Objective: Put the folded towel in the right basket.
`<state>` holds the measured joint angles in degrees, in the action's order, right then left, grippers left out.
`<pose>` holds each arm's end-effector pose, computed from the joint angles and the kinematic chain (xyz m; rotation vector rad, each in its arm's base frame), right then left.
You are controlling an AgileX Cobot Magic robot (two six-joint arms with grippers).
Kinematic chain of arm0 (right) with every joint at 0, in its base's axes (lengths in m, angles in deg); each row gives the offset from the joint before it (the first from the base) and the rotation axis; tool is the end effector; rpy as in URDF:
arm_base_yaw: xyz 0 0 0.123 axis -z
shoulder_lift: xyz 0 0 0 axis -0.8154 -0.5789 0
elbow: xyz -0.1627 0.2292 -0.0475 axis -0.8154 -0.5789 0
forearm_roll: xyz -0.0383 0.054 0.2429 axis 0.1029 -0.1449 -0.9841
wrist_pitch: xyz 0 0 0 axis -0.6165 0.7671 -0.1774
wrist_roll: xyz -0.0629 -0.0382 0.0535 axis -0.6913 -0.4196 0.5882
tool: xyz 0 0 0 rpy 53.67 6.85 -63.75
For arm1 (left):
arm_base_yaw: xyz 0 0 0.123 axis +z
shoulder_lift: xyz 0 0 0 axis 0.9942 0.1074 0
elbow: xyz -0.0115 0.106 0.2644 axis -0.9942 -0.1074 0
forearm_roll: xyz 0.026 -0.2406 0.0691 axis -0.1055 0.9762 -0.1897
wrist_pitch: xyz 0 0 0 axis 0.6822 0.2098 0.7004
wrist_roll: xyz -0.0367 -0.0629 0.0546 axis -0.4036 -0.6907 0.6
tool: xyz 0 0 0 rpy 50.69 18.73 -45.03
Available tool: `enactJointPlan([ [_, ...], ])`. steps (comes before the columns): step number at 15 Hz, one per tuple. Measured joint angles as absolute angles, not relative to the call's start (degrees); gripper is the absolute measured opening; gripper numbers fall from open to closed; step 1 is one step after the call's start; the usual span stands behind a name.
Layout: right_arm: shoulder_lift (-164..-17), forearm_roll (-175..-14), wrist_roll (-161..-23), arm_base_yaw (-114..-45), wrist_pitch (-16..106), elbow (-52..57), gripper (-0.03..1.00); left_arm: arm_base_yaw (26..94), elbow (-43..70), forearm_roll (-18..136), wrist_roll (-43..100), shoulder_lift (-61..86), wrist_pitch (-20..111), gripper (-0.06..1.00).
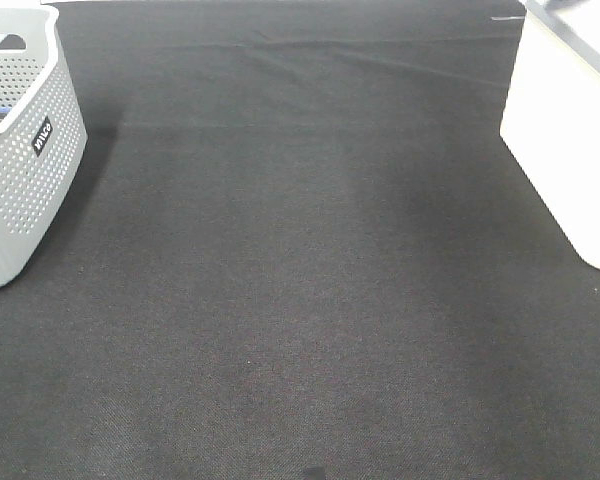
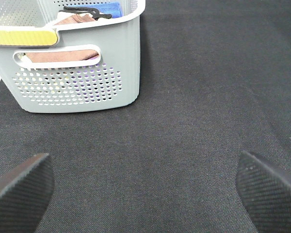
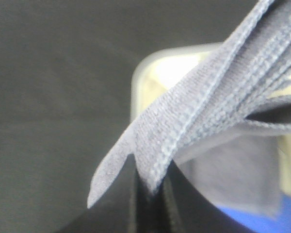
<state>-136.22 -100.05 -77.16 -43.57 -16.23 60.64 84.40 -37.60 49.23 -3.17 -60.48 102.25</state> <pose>0.4471 -0.0671 0.4136 0.0436 2.3351 0.1315 -0.0052 -0.0052 0.2775 0.0294 2.0341 -0.0489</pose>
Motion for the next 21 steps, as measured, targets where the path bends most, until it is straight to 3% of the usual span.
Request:
enactJointPlan([
  [6, -139.1, -93.1, -74.9, -43.0, -16.2, 53.1, 0.07, 84.4, -37.6, 49.2, -3.2, -60.5, 102.2, 0.97],
  [9, -140.9, -90.5, -73.8, -43.0, -16.2, 52.7, 0.15, 84.4, -37.6, 49.2, -3.2, -60.5, 102.2, 0.97],
  [10, -141.4, -89.2, -73.5, -43.0, -16.2, 52.7, 0.20, 84.4, -37.6, 49.2, -3.2, -60.5, 102.2, 0.97],
  [13, -142.5, -86.6, -71.9, -43.0, -16.1, 52.7, 0.46, 84.4, -37.6, 49.2, -3.2, -60.5, 102.2, 0.97],
  [14, -142.5, -86.6, -71.9, -43.0, -16.1, 52.7, 0.46, 84.4, -37.6, 49.2, -3.2, -60.5, 102.2, 0.97],
  [17, -142.6, -86.6, -71.9, -43.0, -16.1, 52.7, 0.77, 84.4, -37.6, 49.2, -3.2, -60.5, 102.2, 0.97],
  [21, -141.1, -88.8, -71.9, -45.1, -16.1, 52.7, 0.84, 84.4, -37.6, 49.2, -3.2, -60.5, 102.2, 0.97],
])
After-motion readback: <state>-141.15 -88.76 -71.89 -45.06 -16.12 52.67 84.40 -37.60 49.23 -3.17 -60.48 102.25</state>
